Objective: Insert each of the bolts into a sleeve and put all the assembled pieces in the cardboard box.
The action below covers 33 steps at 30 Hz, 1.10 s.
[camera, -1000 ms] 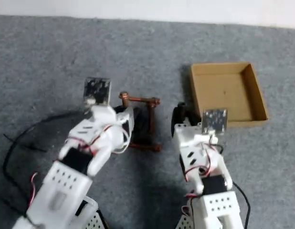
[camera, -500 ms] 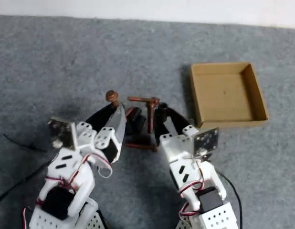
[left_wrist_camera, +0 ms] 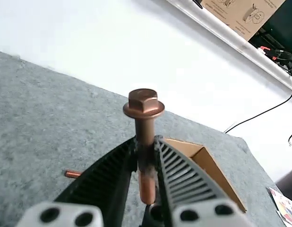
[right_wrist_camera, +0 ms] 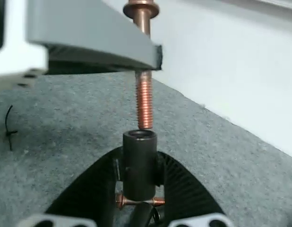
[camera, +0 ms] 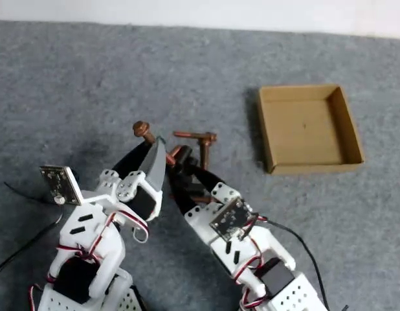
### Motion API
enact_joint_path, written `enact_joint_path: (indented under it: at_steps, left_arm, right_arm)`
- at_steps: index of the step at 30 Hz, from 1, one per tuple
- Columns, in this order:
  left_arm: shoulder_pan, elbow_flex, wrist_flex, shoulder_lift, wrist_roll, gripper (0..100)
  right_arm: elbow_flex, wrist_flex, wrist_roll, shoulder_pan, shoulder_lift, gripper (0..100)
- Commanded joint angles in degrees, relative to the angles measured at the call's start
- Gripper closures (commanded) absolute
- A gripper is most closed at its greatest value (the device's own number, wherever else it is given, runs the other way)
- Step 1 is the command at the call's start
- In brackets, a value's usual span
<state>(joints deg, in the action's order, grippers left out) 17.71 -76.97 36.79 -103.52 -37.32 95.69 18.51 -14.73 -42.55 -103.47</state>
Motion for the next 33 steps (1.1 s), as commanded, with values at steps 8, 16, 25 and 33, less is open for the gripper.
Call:
enact_joint_path:
  at_steps: [8,16,25,33]
  left_arm:
    - [6.37,1.1,-1.23,-0.4,-0.09,99]
    - [6.73,1.54,1.85,-0.4,-0.09,99]
    - [6.81,1.01,2.02,-0.31,-0.09,99]
    - [15.08,-2.51,3.25,-0.31,4.31,99]
  right_arm:
    - [6.2,-1.63,-0.88,-0.22,-0.66,99.5]
    - [5.76,-1.8,-0.79,2.59,-0.66,99.5]
    - [5.76,-1.8,-0.7,2.68,-0.66,99.5]
    - [5.85,-1.8,-0.7,2.86,-0.66,99.5]
